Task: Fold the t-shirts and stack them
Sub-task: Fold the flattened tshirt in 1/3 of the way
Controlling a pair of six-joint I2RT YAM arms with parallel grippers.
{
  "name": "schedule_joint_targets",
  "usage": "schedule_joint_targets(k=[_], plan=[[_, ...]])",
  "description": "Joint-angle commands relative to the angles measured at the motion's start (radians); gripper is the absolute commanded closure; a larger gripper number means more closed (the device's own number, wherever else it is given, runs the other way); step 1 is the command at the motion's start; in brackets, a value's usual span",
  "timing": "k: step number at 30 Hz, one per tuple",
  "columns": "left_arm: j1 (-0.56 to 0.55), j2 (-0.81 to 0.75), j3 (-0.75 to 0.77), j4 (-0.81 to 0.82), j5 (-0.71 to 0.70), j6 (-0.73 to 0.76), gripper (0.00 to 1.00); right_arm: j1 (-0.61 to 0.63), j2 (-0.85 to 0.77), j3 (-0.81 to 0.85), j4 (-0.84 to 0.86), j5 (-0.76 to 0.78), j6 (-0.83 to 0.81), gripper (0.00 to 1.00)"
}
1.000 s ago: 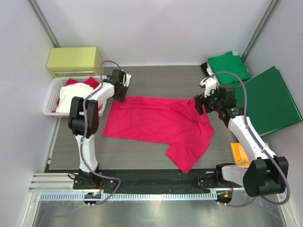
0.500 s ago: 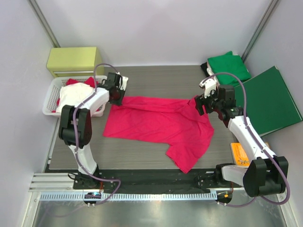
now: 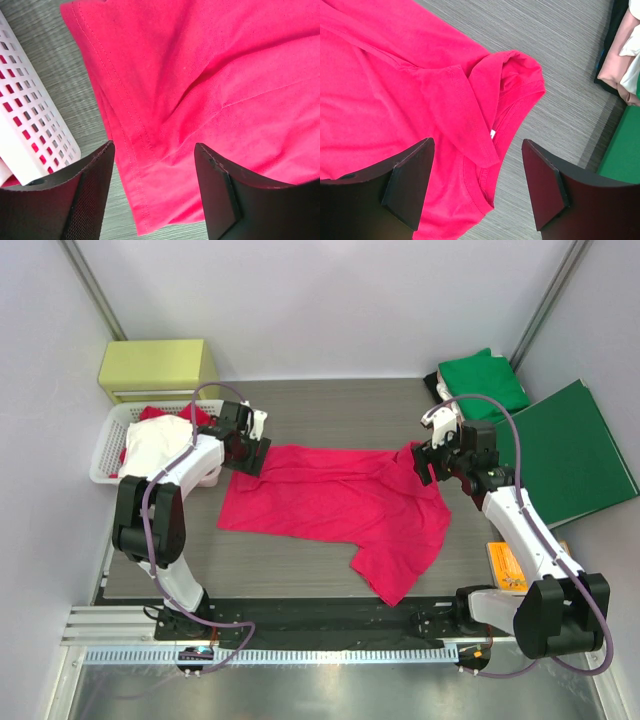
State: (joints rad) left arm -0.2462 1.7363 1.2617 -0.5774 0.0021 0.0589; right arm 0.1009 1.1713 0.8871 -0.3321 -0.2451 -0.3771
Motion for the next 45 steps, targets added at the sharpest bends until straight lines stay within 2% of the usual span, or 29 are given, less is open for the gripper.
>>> schedule_joint_targets(k=[1, 8, 14, 15, 28, 29, 32, 34, 36, 37, 40, 43, 45], plan=[[0.002, -0.017, 0.004, 0.010, 0.013, -0.010, 0.33, 0.002, -0.032, 0.019, -0.010, 0.020, -0.005, 0.23], [0.004, -0.024, -0.024, 0.051, 0.007, -0.013, 0.33, 0.000, 0.103, 0.016, -0.022, 0.004, 0.096, 0.25], [0.004, -0.021, -0.041, 0.067, 0.007, -0.008, 0.33, -0.001, 0.309, 0.125, -0.022, 0.001, 0.171, 0.25], [0.004, -0.024, -0.045, 0.067, 0.006, -0.005, 0.33, -0.003, 0.359, 0.162, -0.030, -0.003, 0.191, 0.28], [0.004, -0.061, -0.093, 0.090, -0.027, 0.024, 0.33, -0.013, 0.597, 0.332, 0.031, 0.027, 0.222, 0.32], [0.004, -0.061, -0.093, 0.088, -0.027, 0.022, 0.33, -0.013, 0.614, 0.348, 0.030, 0.029, 0.222, 0.36], [0.004, -0.060, -0.087, 0.085, -0.027, 0.021, 0.33, -0.017, 0.660, 0.369, 0.031, 0.038, 0.230, 0.72], [0.004, -0.063, -0.088, 0.085, -0.025, 0.021, 0.33, -0.020, 0.669, 0.371, 0.038, 0.041, 0.231, 0.71], [0.004, -0.064, -0.090, 0.083, -0.027, 0.025, 0.33, -0.029, 0.669, 0.366, 0.045, 0.038, 0.230, 0.66], [0.004, -0.063, -0.087, 0.082, -0.028, 0.028, 0.33, -0.030, 0.669, 0.365, 0.047, 0.035, 0.230, 0.58], [0.004, -0.060, -0.078, 0.076, -0.025, 0.027, 0.33, -0.036, 0.673, 0.366, 0.047, 0.036, 0.222, 0.47], [0.004, -0.060, -0.073, 0.071, -0.019, 0.021, 0.33, -0.044, 0.666, 0.363, 0.047, 0.033, 0.215, 0.43], [0.004, -0.060, -0.073, 0.071, -0.019, 0.022, 0.33, -0.049, 0.663, 0.363, 0.048, 0.033, 0.211, 0.43]])
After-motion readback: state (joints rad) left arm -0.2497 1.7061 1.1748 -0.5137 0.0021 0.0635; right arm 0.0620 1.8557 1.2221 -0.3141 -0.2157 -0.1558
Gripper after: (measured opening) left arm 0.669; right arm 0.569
